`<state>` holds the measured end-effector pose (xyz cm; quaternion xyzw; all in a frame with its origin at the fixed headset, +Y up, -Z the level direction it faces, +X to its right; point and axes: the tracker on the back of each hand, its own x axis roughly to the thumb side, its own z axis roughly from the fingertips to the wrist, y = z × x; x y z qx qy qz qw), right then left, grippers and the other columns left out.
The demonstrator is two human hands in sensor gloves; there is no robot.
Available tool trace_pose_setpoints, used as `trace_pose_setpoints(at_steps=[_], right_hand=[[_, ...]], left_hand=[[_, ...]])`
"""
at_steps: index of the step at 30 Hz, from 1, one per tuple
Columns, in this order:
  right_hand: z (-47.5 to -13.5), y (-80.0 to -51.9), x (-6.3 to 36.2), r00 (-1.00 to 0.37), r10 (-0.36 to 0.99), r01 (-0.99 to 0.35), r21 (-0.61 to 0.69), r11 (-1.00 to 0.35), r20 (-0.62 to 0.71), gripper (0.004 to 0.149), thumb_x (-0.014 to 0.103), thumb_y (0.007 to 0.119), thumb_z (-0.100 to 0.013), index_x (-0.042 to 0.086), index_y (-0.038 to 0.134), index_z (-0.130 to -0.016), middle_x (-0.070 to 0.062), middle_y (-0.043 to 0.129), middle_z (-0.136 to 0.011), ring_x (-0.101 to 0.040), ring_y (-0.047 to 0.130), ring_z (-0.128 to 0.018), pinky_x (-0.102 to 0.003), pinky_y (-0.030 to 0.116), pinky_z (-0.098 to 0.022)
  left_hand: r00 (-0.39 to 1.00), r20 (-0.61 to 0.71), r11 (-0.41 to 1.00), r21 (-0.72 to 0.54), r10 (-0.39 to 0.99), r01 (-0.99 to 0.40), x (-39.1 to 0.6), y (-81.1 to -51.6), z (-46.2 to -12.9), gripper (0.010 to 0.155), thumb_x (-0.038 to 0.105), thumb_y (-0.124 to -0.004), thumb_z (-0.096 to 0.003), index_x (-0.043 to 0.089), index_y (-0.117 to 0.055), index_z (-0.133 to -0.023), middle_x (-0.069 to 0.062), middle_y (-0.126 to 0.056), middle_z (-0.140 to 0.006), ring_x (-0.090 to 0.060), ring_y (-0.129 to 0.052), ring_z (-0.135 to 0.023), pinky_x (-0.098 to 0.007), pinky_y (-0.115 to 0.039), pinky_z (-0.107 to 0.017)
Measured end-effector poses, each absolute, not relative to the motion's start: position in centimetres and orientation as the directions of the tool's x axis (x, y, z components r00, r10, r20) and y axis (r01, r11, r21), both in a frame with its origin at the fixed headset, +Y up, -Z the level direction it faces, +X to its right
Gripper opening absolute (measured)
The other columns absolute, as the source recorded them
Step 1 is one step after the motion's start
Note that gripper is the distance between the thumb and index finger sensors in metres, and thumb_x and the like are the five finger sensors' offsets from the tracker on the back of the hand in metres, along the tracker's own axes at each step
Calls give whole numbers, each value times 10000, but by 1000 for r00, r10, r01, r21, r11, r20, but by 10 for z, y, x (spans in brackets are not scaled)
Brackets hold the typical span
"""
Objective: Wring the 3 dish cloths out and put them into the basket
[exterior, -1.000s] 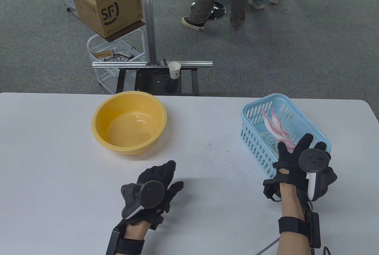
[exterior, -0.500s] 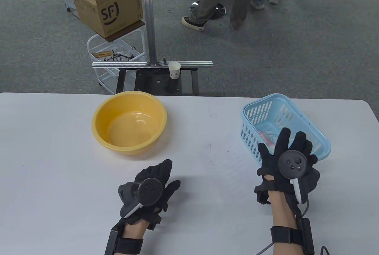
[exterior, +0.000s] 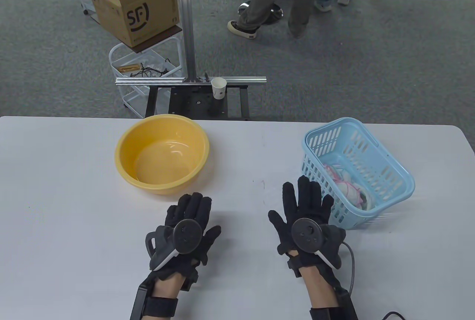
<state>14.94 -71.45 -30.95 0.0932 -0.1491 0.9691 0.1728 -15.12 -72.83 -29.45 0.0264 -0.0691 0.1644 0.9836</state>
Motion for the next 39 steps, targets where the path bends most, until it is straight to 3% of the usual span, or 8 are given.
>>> trace_pose_setpoints(at_steps=[13, 39], right_hand=[[-304, -754, 129, -910, 312, -344, -77, -936, 272, 830, 675, 710, -518, 268, 300, -1113, -135, 142, -1178, -445, 155, -1094, -726, 207, -699], [-305, -760, 133, -918, 291, -320, -71, -945, 271, 831, 671, 703, -519, 263, 287, -1111, -136, 149, -1179, -446, 171, -1095, -729, 220, -702]], left_hand=[[956, 84, 959, -62, 281, -276, -152, -737, -296, 970, 684, -786, -419, 419, -172, -1121, 172, -111, -1183, -188, -49, -1158, -574, -132, -814], [961, 37, 959, -95, 273, -269, -156, -744, -297, 988, 700, -772, -412, 410, -145, -1119, 164, -89, -1180, -201, -39, -1155, -590, -116, -808]])
